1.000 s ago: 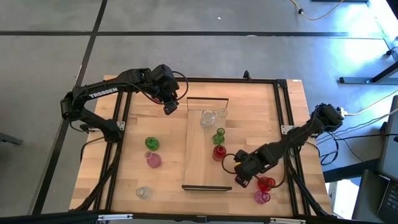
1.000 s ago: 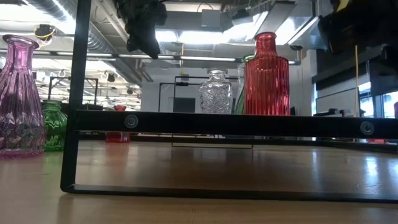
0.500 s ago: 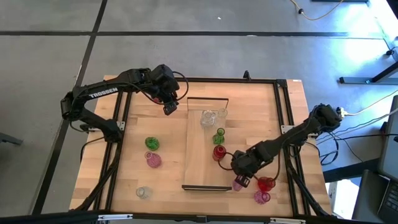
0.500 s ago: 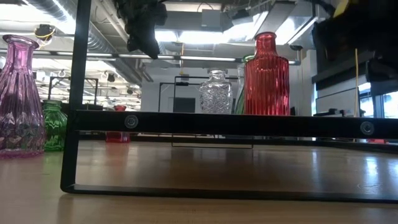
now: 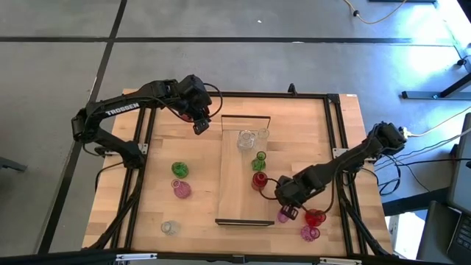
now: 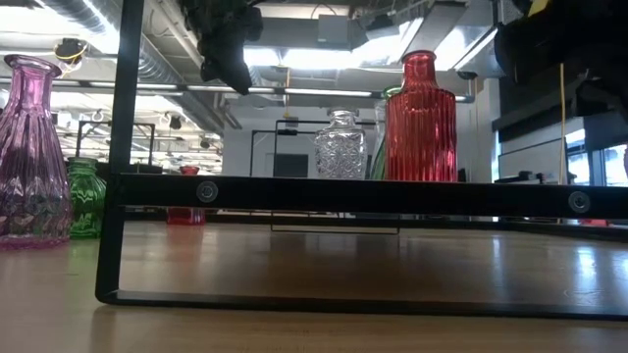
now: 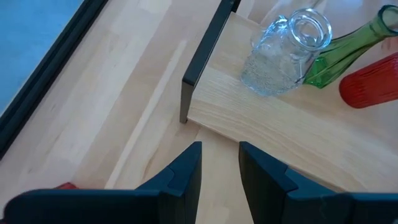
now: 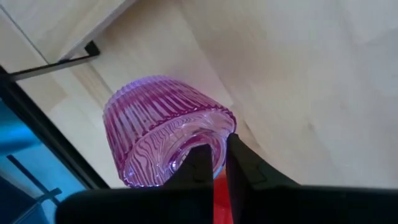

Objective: Sort vases onto shelf
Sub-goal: Put the top right pink vase on the shelf

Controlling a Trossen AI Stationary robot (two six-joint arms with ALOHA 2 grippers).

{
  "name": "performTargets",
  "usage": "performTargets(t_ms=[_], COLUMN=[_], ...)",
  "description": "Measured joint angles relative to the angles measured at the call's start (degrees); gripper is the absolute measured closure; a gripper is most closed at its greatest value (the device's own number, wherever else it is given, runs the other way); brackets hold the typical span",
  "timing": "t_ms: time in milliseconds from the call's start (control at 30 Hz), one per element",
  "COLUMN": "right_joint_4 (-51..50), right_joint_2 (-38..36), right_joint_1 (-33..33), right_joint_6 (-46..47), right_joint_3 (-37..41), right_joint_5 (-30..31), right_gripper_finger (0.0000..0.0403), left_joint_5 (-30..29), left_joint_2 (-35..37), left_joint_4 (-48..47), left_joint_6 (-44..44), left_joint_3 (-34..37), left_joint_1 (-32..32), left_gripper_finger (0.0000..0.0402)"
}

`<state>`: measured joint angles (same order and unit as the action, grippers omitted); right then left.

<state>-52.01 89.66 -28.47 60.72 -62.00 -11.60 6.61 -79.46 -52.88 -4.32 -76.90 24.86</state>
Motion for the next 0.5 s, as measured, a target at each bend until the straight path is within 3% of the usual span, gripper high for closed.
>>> performTargets(t_ms=[300,500], right_joint_4=[-3.50,-10.00], right_joint_2=[-5.17,-5.86], right_joint_1=[0.00,-0.04], right_joint_6=[-3.13,-11.37], right_joint_3=[-1.34,-9.70], right_joint_5=[3.98,13.06], right_gripper_finger=[0.0402,0.0402], left_joint_5=[-0.13,-0.67], left_joint_2=[0.00,0.00], left_joint_4=[0.42,0.74], left_joint_6=[0.02,0.02], left_joint_3=[0.00,0.00], left_joint_1=[0.00,0.00], left_gripper_finger=[0.0301,0.0301])
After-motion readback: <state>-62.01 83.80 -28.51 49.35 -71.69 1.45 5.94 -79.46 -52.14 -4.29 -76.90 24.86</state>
